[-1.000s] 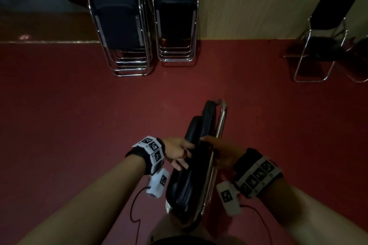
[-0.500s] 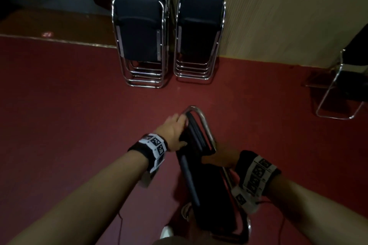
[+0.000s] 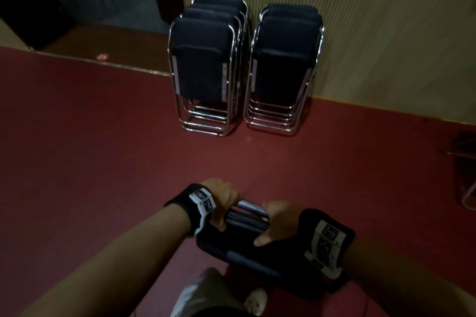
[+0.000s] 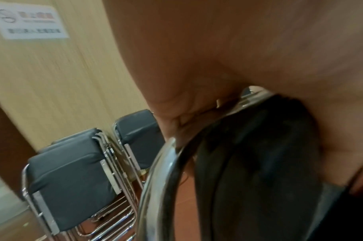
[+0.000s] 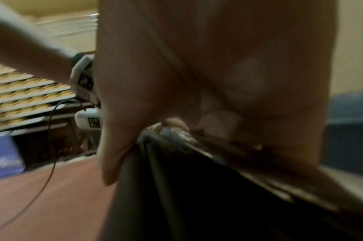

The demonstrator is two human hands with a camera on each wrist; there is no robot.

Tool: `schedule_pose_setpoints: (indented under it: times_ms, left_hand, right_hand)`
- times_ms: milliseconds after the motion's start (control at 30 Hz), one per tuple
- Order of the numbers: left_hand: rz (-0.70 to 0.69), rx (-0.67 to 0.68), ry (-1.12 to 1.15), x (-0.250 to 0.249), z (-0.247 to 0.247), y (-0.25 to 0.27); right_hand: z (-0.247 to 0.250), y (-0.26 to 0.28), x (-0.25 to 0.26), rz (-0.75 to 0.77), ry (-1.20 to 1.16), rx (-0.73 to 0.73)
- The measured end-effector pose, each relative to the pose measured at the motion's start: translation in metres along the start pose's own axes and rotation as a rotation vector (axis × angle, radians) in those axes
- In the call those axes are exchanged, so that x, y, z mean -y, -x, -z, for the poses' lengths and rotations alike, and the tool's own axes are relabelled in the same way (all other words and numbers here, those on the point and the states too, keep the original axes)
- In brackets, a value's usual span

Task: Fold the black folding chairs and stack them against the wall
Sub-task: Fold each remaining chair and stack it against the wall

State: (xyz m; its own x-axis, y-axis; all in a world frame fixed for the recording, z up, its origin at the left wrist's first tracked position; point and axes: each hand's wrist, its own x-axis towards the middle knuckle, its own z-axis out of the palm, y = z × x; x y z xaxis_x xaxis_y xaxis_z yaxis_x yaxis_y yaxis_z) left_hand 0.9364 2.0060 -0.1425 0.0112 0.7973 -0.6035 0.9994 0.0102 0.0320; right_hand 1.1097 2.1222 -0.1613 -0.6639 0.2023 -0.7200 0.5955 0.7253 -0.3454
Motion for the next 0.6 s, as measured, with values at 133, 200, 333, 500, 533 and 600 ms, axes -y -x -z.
schedule_pose_setpoints:
  times_ms: [133,200,333,500,533,600]
  left_hand:
    - [0.047,-0.02,0.154,0.028,0.024,-0.029]
    - [0.06,-0.021,0.165,0.04,0.032,-0.041]
    - [0.038,-0.045,0.131,0.077,0.055,-0.084]
    - [-0.035,-0.026,0.102,0.137,0.096,-0.147]
    - [-0.056,-0.041,0.097,0.155,0.108,-0.163]
    - [-0.09,-0.021,0.081,0.18,0.126,-0.183]
  right_hand:
    - [0.062,-0.034,-0.012,0.06,0.149,0.012]
    - [0.088,-0.045,-0.013,0.08,0.177,0.044]
    - [0.133,-0.08,-0.028,0.063,0.168,0.109]
    - [0.182,-0.138,-0.057,-0.013,0.159,0.067]
    - [0.199,-0.152,-0.06,-0.019,0.15,0.049]
    - [0.22,-0.166,-0.057,0.002,0.129,0.078]
